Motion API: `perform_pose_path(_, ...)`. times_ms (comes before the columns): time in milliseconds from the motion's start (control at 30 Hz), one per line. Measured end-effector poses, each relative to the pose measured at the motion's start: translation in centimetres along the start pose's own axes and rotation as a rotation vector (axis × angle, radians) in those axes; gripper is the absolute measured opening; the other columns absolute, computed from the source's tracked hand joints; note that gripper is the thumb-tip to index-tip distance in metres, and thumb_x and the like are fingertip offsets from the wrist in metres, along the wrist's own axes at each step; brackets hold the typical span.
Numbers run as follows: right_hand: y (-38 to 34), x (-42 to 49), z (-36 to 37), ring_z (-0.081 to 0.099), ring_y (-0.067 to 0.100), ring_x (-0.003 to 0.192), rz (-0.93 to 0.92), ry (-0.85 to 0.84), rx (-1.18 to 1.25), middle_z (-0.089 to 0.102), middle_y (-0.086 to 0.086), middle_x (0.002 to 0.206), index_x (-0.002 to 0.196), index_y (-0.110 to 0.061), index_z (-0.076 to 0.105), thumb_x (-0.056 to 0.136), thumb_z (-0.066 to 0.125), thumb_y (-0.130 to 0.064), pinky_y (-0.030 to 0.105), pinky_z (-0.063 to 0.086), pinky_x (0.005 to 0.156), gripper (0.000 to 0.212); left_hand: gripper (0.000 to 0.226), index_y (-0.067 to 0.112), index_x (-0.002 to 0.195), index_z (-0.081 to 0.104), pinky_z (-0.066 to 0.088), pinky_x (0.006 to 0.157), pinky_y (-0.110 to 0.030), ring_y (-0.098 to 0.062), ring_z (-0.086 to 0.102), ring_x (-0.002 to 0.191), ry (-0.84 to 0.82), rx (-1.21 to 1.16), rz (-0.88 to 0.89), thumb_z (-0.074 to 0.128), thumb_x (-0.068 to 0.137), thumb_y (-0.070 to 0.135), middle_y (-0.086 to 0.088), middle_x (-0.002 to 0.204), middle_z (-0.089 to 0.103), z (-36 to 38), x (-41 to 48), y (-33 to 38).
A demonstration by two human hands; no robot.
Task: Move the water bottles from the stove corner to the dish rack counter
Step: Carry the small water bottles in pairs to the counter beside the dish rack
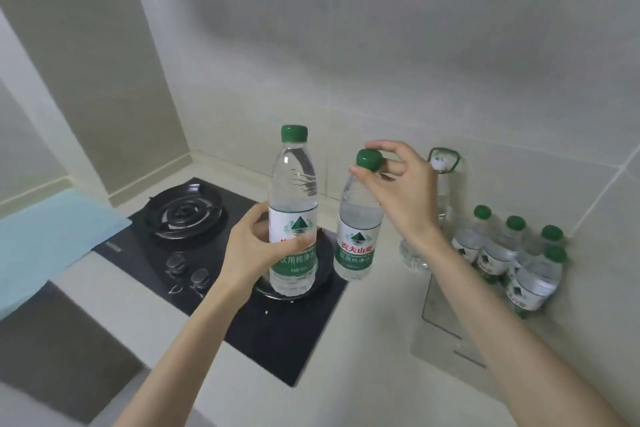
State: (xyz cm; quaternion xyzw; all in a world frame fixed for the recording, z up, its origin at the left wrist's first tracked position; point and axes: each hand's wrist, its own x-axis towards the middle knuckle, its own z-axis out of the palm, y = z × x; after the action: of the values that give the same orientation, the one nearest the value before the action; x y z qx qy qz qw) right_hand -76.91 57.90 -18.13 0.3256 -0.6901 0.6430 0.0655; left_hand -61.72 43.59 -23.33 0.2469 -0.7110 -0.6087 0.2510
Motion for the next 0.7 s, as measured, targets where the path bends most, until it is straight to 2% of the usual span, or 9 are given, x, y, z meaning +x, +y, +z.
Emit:
perform_pose_path(133, -1.3, -1.4, 3.5, 0.070, 0.002, 0.083, -0.016, -0.135, 0.036, 0.074, -0.007, 0.088, 0.103, -0.022, 0.067, 0.071, 0.082, -0.019, 0.030, 0.057, 0.085, 0.035, 0.063, 0.025, 0.112, 0.061, 0.057, 0.082, -0.040, -0.015, 0.072, 0.087, 0.106, -0.007, -0.015, 0.091, 0.056, 0.017, 0.002, 0.092, 0.076, -3.4, -2.9, -0.5)
perform_pose_path(200, -2.1, -2.2, 5.7, 0.070, 0.003, 0.084, -0.026, -0.199, 0.054, 0.074, -0.007, 0.089, 0.103, -0.021, 0.068, 0.071, 0.083, -0.019, 0.030, 0.057, 0.085, 0.036, 0.061, 0.025, 0.112, 0.061, 0.057, 0.079, -0.037, -0.013, 0.072, 0.086, 0.166, -0.009, -0.018, 0.089, 0.060, 0.013, 0.003, 0.091, 0.076, -5.4, -4.5, -0.6)
perform_pose_path(400, -5.9, -5.8, 13.6, 0.070, -0.002, 0.081, -0.074, -0.401, 0.137, 0.072, -0.012, 0.085, 0.101, -0.021, 0.068, 0.070, 0.083, -0.017, 0.020, 0.057, 0.080, 0.034, 0.073, 0.029, 0.109, 0.061, 0.055, 0.069, -0.025, -0.009, 0.072, 0.082, 0.361, -0.003, -0.032, 0.089, 0.042, 0.035, 0.009, 0.088, 0.076, -12.9, -9.2, -1.5)
perform_pose_path(567, -10.0, -9.9, 21.2, 0.070, -0.001, 0.079, -0.112, -0.534, 0.218, 0.071, -0.015, 0.084, 0.100, -0.020, 0.067, 0.070, 0.083, -0.016, 0.017, 0.055, 0.075, 0.034, 0.057, 0.033, 0.101, 0.061, 0.054, 0.065, -0.018, -0.004, 0.071, 0.079, 0.524, -0.008, -0.036, 0.091, 0.056, 0.015, 0.012, 0.084, 0.075, -20.9, -14.0, -2.3)
perform_pose_path(700, -13.7, -14.2, 27.8, 0.070, -0.001, 0.083, -0.147, -0.615, 0.265, 0.073, -0.010, 0.090, 0.103, -0.020, 0.068, 0.071, 0.082, -0.019, 0.020, 0.056, 0.079, 0.035, 0.067, 0.037, 0.100, 0.060, 0.054, 0.067, -0.022, -0.007, 0.071, 0.082, 0.624, -0.009, -0.062, 0.093, 0.042, 0.033, 0.008, 0.089, 0.076, -28.4, -18.3, -3.2)
